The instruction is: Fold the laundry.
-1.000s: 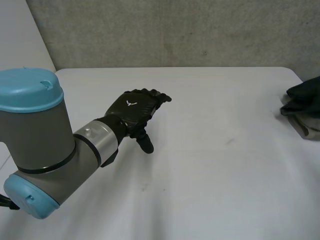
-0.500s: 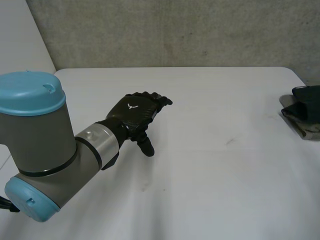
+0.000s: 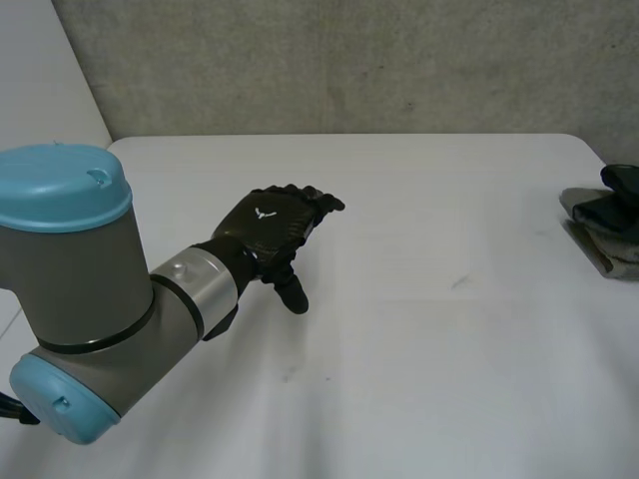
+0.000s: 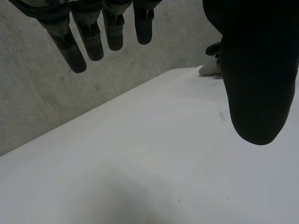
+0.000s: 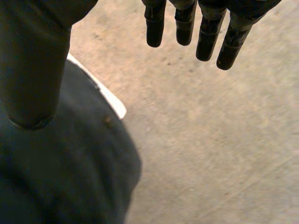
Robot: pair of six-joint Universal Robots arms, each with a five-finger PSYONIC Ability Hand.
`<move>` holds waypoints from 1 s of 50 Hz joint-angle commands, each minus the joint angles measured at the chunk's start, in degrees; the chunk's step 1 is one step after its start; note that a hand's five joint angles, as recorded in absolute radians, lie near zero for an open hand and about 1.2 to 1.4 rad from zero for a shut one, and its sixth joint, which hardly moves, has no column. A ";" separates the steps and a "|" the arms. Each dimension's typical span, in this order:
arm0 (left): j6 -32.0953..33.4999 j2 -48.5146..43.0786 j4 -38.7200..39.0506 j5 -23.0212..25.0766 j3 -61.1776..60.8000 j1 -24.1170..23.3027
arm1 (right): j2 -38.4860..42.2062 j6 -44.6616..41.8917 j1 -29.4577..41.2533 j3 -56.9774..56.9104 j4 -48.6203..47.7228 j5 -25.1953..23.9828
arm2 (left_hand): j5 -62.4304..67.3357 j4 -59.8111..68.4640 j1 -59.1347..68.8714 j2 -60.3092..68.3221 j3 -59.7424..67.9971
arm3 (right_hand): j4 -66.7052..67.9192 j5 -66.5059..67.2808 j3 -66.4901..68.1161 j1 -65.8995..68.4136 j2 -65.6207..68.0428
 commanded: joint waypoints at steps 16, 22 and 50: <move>-0.96 5.26 0.62 -4.42 0.59 4.05 | -12.85 0.72 23.66 -14.87 3.35 32.14 | -1.80 -0.64 0.38 -0.63 -0.98 | -3.18 -3.89 -2.39 -1.60 -2.48; -1.50 10.00 3.96 -9.69 0.41 7.65 | -18.91 9.50 31.75 -7.58 3.70 32.23 | -1.80 -0.64 0.38 -0.63 -0.98 | -3.18 -3.89 -2.39 -1.60 -2.48; -1.14 14.14 6.69 -14.09 -5.30 14.25 | -26.12 19.45 53.03 16.42 3.00 39.35 | -2.48 -1.31 -0.29 -1.30 -1.65 | -3.18 -3.89 -2.39 -1.60 -2.48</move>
